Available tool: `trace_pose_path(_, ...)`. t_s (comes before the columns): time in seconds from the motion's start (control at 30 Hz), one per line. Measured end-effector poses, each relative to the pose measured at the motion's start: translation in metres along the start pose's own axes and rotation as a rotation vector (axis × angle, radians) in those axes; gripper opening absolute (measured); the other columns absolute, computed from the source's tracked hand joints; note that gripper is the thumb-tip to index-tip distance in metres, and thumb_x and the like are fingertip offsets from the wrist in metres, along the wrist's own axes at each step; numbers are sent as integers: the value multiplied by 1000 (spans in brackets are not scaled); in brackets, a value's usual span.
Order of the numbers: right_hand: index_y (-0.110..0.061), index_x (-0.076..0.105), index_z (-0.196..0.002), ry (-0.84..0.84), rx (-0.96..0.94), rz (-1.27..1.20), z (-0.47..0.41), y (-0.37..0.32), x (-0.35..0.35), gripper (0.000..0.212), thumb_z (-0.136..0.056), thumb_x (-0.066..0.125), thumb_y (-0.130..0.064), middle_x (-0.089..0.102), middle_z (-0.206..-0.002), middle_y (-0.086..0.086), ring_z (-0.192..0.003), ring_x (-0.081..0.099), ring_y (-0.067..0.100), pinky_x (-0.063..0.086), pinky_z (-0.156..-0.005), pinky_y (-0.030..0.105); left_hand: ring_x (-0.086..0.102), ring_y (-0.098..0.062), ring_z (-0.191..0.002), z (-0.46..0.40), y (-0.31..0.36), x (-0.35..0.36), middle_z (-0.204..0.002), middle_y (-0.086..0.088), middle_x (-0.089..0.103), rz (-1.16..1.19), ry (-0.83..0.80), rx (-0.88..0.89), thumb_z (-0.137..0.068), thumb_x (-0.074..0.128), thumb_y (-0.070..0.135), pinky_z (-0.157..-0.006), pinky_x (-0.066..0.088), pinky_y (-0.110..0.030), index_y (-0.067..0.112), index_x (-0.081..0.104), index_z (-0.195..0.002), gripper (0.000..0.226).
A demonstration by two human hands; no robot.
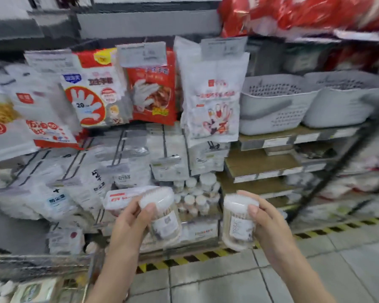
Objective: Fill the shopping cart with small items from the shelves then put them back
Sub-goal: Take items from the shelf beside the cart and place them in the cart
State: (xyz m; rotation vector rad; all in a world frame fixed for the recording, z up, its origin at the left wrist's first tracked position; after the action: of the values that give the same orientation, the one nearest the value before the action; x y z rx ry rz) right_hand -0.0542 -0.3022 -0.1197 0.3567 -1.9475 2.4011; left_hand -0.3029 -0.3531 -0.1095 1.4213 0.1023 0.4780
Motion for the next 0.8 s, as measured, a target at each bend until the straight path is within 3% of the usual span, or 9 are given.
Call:
trace_pose_path(0.1,-22,72,-102,110,-12,-56,3,-11,-72,96,-18,86,-66,71,-99,8,-84,64,26,48,-68,36,59,-32,-97,-2,-11,68,-97,-13,65,-36,-35,-6,-22,77,81,-86,42,-48,20,69,-95,95)
trace_pose_path(0.2,-10,65,-115,192,-59,-90,9,-23,-140,96,-34,87,-56,65,-106,20,-84,59,31,46,-66,36,57,-30,-91,-5,-24,132,-93,-7,66,-58,-122,3,-33,75,80,-83,42,-56,17,69,-101,92)
trace_pose_path(0.27,-10,64,-117,218,-88,-103,12,-35,-177,89,-43,84,-55,64,-106,21,-85,59,32,47,-67,36,61,-25,-82,-4,-27,172,-82,3,70,-74,-189,-8,-51,78,67,-74,46,-46,25,72,-86,55)
trace_pose_path(0.37,-19,68,-110,256,-106,-99,9,-51,-217,81,-40,82,-57,70,-103,12,-90,64,30,49,-75,42,66,-29,-90,-5,-31,215,-89,-2,73,-110,-245,-37,-67,70,47,-84,50,-50,25,73,-83,27)
trace_pose_path(0.43,-17,66,-112,240,-108,-87,0,-61,-230,81,-44,80,-59,68,-102,13,-88,63,30,50,-69,38,68,-27,-90,-10,-28,237,-92,-3,74,-120,-282,-38,-63,69,50,-84,52,-48,27,73,-86,33)
trace_pose_path(0.57,-20,67,-110,189,-106,-109,-31,-73,-241,92,-30,86,-62,72,-100,9,-86,68,25,51,-67,35,64,-8,-62,-33,-21,268,-73,5,70,-108,-305,3,-50,66,59,-54,48,-19,26,73,-81,46)
trace_pose_path(0.6,-21,68,-108,171,-103,-133,-40,-75,-242,89,-30,87,-61,72,-98,9,-84,69,25,51,-64,34,66,-9,-63,-41,-20,273,-74,4,71,-95,-287,-8,-49,66,59,-54,48,-20,25,73,-80,47)
trace_pose_path(0.7,-10,63,-114,84,-50,-166,-72,-77,-246,80,-51,82,-55,67,-98,16,-80,64,31,49,-55,28,66,-34,-81,-69,-15,290,-90,-16,72,-49,-244,-26,-50,67,60,-75,50,-51,22,74,-87,53)
trace_pose_path(0.8,-2,59,-116,32,-5,-169,-108,-84,-250,99,-41,88,-60,70,-90,10,-70,68,25,50,-55,28,66,-34,-73,-101,-9,304,-88,-24,70,29,-174,-71,-60,73,52,-63,54,-44,10,68,-92,53)
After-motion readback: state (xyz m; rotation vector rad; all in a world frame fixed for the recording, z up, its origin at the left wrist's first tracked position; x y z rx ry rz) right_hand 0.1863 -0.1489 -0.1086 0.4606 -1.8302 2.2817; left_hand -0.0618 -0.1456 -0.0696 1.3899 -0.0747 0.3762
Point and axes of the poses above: each hand's wrist, its own z-axis away from the middle knuckle, its own x-axis out of the palm, y = z × x, the point moved 3 cm from there along -z, towards the middle knuckle
